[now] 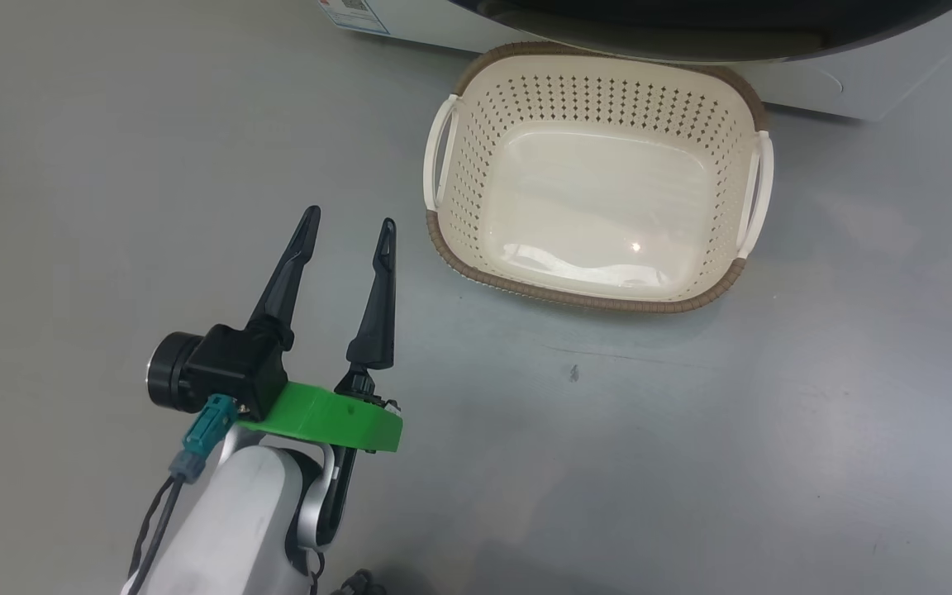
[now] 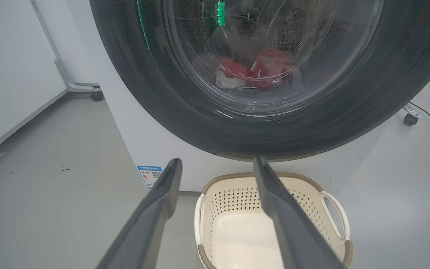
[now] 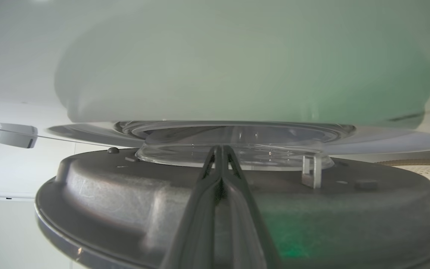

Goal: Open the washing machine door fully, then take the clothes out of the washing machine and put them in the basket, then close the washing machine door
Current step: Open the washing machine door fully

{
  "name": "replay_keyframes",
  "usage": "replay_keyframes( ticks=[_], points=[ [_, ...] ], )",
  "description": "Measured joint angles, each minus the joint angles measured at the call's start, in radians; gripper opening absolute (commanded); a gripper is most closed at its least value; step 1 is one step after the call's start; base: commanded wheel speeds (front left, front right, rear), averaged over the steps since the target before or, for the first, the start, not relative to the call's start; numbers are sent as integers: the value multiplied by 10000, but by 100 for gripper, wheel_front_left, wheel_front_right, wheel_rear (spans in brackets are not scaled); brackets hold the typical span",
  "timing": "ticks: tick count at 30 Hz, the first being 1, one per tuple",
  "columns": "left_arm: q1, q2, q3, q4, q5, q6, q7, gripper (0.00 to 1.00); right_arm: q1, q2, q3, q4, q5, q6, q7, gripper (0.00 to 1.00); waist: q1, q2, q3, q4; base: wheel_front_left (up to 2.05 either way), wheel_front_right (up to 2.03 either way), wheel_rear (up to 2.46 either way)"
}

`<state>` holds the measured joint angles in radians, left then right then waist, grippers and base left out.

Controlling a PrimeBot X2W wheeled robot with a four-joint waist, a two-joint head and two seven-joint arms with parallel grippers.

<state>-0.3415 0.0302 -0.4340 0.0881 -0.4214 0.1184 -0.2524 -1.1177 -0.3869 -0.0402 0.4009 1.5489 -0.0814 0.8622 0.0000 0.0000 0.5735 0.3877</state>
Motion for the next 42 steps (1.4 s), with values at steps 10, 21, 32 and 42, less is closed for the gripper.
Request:
replay_keyframes(
  ticks=[10, 21, 32, 42],
  points=[
    [-15, -13, 146, 44, 109, 0, 0, 100, 411, 128, 19, 59, 543, 221, 614, 0, 0, 0, -103, -191, 0, 0, 0],
    [-17, -17, 104, 307, 151, 0, 0, 100, 1286, 380, 115, 75, 867, 713, 1189, 0, 0, 0, -448, -475, 0, 0, 0],
    [20, -17, 56, 604, 272, 0, -40, 100, 2178, 723, 397, -146, 1112, 1112, 1670, 0, 0, 0, -939, -652, 0, 0, 0],
    [74, -15, 50, 834, 259, 0, -40, 100, 3030, 1106, 642, -349, 1248, 1325, 1933, 0, 0, 0, -1449, -685, 0, 0, 0]
  ],
)
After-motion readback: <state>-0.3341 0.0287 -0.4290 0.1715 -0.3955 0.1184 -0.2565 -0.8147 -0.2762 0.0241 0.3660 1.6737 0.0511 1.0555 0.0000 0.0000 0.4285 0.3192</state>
